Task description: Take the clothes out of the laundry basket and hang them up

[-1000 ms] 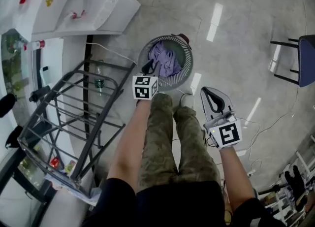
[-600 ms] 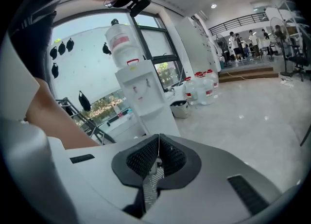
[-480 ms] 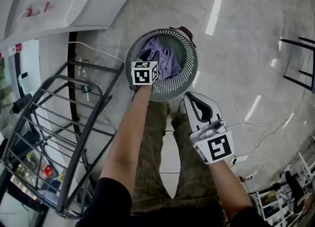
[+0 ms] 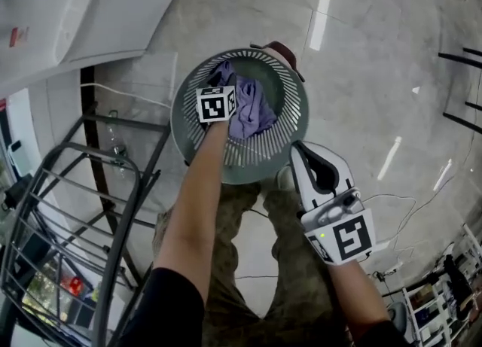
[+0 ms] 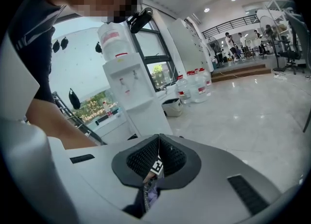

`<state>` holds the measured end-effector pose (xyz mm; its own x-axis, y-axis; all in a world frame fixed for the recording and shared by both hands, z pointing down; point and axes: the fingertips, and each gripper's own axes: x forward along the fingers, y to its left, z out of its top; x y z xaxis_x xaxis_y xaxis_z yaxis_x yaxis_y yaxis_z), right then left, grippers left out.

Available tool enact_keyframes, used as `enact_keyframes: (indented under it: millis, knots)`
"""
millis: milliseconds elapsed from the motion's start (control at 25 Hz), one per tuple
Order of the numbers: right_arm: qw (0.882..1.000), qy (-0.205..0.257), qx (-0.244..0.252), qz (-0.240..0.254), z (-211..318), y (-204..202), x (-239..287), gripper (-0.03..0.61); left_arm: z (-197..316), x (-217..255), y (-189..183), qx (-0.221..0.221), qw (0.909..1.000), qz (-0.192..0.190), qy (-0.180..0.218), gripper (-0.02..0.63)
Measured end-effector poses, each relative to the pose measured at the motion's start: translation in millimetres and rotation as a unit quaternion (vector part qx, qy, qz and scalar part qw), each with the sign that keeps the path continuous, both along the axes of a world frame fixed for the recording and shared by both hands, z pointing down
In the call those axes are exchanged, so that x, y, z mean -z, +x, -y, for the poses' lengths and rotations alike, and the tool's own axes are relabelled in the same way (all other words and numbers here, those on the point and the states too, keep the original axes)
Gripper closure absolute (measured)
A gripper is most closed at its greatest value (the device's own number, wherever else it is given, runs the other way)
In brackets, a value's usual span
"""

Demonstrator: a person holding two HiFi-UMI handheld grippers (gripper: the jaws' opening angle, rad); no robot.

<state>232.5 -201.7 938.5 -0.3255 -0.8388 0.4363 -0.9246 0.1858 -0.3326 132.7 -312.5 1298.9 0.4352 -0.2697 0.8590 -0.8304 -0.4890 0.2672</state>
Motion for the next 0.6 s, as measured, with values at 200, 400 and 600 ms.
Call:
enact_keyframes:
  millis: [200,400,600]
  knots:
    - [1.0,0.002,-0.004,0.012,6,-3,-16,0.578,4,-36,8,-0.026,0.9994,0.019,0.006,0.46]
    - [1.0,0.013,-0.004,0.013,15,5,-21,0.578,16,-66,2,-0.036,0.9969,0.07,0.0,0.451]
    - [1.0,0.017,-0.007,0.0,11,16,-22,0.578,5,-64,-11,-0.03,0.9959,0.074,-0.042,0.586]
